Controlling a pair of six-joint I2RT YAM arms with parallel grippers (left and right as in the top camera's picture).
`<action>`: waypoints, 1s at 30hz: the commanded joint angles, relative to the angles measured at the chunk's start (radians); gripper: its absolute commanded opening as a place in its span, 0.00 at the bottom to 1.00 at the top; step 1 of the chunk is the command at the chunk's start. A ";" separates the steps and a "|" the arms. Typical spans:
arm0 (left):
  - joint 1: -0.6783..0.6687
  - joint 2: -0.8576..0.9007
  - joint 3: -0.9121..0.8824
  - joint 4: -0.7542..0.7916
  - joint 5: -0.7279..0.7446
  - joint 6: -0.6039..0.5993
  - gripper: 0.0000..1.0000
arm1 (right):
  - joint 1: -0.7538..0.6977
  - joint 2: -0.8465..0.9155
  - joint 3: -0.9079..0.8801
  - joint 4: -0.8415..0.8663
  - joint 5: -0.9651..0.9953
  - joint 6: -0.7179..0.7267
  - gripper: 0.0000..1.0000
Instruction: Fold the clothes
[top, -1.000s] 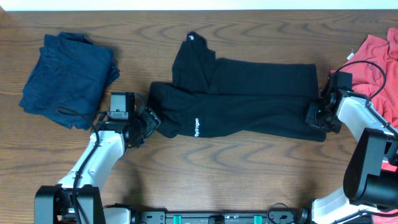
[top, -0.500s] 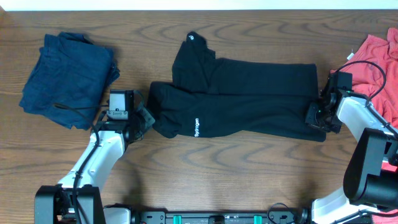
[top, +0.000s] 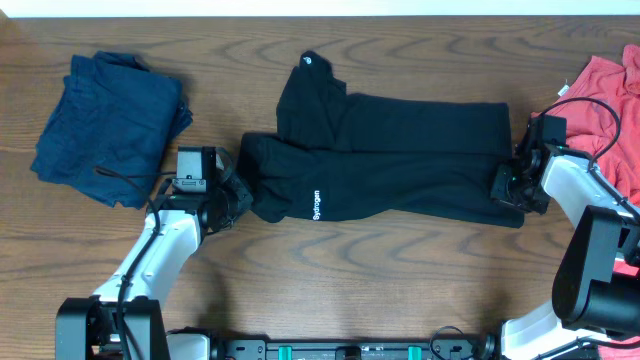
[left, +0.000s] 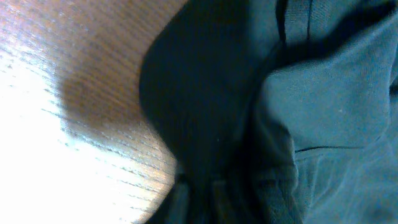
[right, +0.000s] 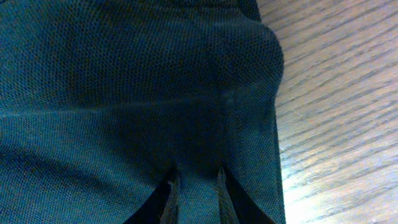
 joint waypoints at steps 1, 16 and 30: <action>0.002 0.019 -0.002 0.006 0.005 0.018 0.06 | 0.004 0.014 -0.023 0.002 -0.007 -0.015 0.20; 0.034 -0.071 0.048 -0.180 -0.225 0.308 0.06 | -0.014 0.014 -0.023 -0.120 0.106 0.020 0.12; 0.033 -0.348 0.066 -0.481 -0.244 0.312 0.34 | -0.045 -0.027 0.020 -0.224 0.073 0.040 0.12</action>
